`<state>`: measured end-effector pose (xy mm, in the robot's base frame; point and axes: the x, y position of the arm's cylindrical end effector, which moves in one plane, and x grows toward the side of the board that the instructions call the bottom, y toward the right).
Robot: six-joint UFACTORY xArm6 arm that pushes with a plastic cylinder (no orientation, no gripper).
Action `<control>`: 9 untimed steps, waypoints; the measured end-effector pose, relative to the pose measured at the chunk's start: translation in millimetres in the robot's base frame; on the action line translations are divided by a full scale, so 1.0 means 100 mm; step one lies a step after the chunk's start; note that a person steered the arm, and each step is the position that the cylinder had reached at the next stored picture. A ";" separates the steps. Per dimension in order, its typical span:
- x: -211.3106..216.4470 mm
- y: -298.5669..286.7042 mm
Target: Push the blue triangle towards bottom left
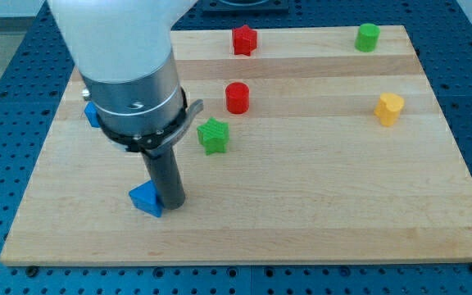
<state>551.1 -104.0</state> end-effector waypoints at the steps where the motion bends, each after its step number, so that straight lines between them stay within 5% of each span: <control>1: 0.00 -0.18; 9: 0.09 -0.91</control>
